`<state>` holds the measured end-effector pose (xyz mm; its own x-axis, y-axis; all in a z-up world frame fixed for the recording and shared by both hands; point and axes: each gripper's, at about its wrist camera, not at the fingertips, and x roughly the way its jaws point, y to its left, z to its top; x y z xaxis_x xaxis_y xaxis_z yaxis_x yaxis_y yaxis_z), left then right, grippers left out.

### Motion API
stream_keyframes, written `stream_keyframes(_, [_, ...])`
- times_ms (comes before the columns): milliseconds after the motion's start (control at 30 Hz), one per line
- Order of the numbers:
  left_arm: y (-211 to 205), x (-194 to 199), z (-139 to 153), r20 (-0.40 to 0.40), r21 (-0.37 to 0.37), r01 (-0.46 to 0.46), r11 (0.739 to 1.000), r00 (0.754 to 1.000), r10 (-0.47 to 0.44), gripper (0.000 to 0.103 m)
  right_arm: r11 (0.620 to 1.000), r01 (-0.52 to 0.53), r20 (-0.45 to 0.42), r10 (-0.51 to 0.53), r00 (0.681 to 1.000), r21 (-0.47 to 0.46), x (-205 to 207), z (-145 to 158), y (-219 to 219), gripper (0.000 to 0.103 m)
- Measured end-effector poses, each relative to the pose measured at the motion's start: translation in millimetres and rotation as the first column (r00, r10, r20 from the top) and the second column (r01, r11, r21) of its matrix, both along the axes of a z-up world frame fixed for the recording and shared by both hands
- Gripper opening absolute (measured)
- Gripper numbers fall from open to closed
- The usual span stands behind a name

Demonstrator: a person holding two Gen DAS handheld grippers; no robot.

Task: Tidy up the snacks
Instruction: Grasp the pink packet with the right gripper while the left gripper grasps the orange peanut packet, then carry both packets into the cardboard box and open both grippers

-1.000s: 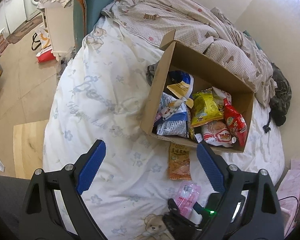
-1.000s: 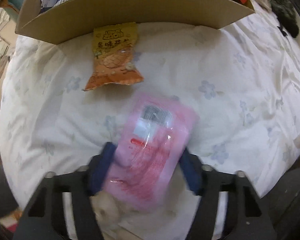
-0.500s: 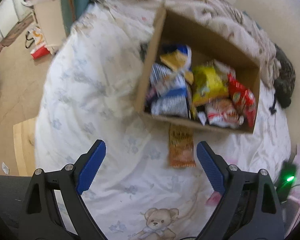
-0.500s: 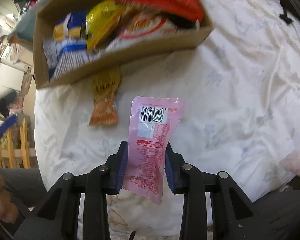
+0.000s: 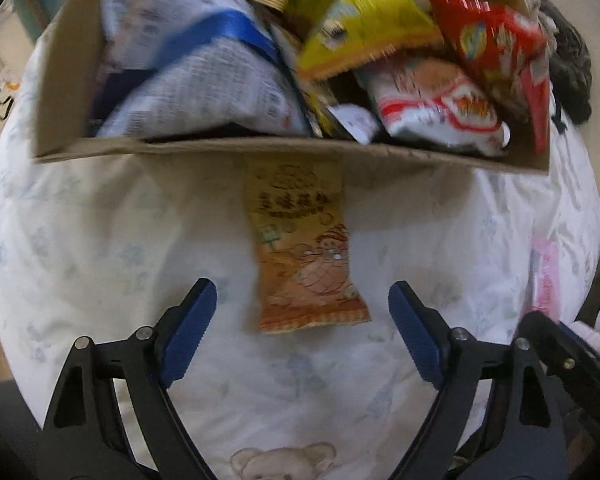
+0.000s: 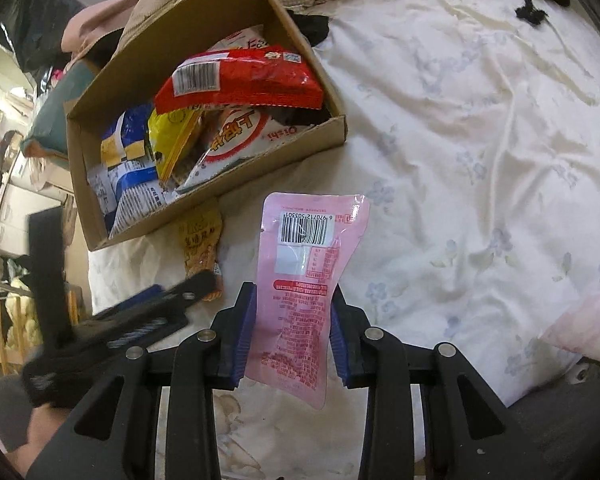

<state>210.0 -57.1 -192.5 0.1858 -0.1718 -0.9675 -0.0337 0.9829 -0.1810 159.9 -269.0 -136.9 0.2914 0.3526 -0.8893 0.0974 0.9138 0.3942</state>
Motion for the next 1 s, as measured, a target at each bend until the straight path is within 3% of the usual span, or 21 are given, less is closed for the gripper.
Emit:
stream_keyframes(167, [-20.5, -4.9, -10.3, 0.013, 0.072, 0.084, 0.994, 0.996, -0.085, 0.080, 1.000, -0.007, -0.008, 0.007, 1.000, 0.016, -0.9, -1.2, 3.0, 0.035])
stream_keyframes(300, [-21.9, -9.5, -13.3, 0.012, 0.107, 0.095, 0.990, 0.995, -0.097, 0.050, 1.000, -0.013, -0.002, 0.013, 1.000, 0.014, 0.5, -0.6, 5.8, 0.035])
stream_keyframes(400, [-19.9, -16.7, -6.6, 0.019, 0.142, 0.076, 0.987, 0.997, -0.079, 0.049, 1.000, -0.014, 0.001, 0.014, 1.000, 0.015, 0.8, -0.1, 6.8, 0.035])
stream_keyframes(1000, [21.2, -88.4, 29.0, -0.008, 0.120, -0.028, 0.992, 1.000, 0.029, 0.049, 0.997, -0.067, 0.052, 0.065, 0.997, 0.032, -3.5, 14.6, 26.5, 0.035])
